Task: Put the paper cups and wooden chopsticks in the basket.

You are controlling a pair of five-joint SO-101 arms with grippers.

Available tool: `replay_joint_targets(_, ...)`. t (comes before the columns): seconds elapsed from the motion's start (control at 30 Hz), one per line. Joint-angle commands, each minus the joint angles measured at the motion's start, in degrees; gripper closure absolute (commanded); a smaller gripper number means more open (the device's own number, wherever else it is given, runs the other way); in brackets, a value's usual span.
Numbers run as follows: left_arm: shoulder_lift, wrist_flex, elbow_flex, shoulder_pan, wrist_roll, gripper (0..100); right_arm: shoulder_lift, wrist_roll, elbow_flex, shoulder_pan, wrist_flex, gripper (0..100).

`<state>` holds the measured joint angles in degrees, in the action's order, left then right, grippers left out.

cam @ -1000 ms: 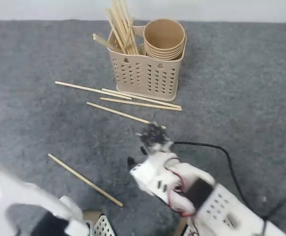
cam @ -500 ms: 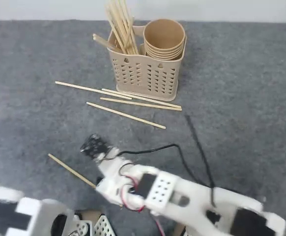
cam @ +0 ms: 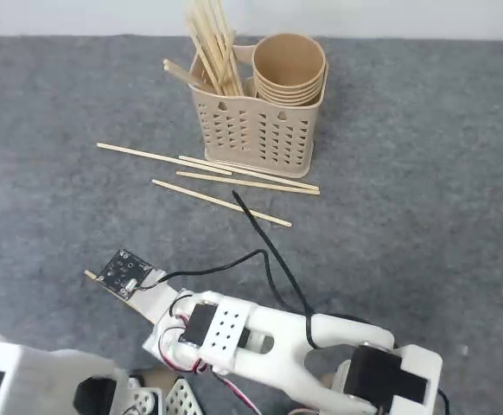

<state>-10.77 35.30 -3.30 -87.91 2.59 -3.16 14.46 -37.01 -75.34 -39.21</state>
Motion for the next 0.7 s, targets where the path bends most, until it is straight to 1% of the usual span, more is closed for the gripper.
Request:
replay_joint_targets(0.0,-0.35,-1.58,-1.01,-0.09,-0.26,58,0.92,-3.08,4.40,-0.48,-0.40,83.7)
replay_joint_targets(0.1,-0.97,-1.58,-1.01,-0.18,-0.26,58,5.05,-3.69,8.79,-0.40,-1.80,83.7)
replay_joint_targets(0.27,-1.14,-2.81,-0.92,-0.35,-0.26,58,14.46,-3.69,18.64,-0.22,-10.07,83.7)
replay_joint_targets(0.37,-1.14,-3.43,-1.19,-1.05,-0.26,58,15.34,-3.69,19.78,-0.22,-12.00,83.9)
replay_joint_targets(0.43,-1.14,-3.52,-1.19,-1.23,-0.26,58,14.90,-3.69,19.69,-0.22,-12.00,87.9)
replay_joint_targets(0.5,-1.14,-3.60,-1.19,-1.23,-0.26,58,14.81,-3.69,19.69,-0.31,-12.00,97.4)
replay_joint_targets(0.53,-1.14,-3.60,-1.19,-1.23,-0.26,58,14.81,-3.60,19.69,-0.31,-12.09,99.8)
replay_joint_targets(0.6,-1.23,-3.60,-1.19,-1.23,-0.26,58,14.81,-3.43,19.69,-0.04,-12.53,97.2)
replay_joint_targets(0.67,-1.23,-3.60,-1.19,-1.23,-0.26,58,14.81,-3.43,19.69,0.31,-12.62,99.2)
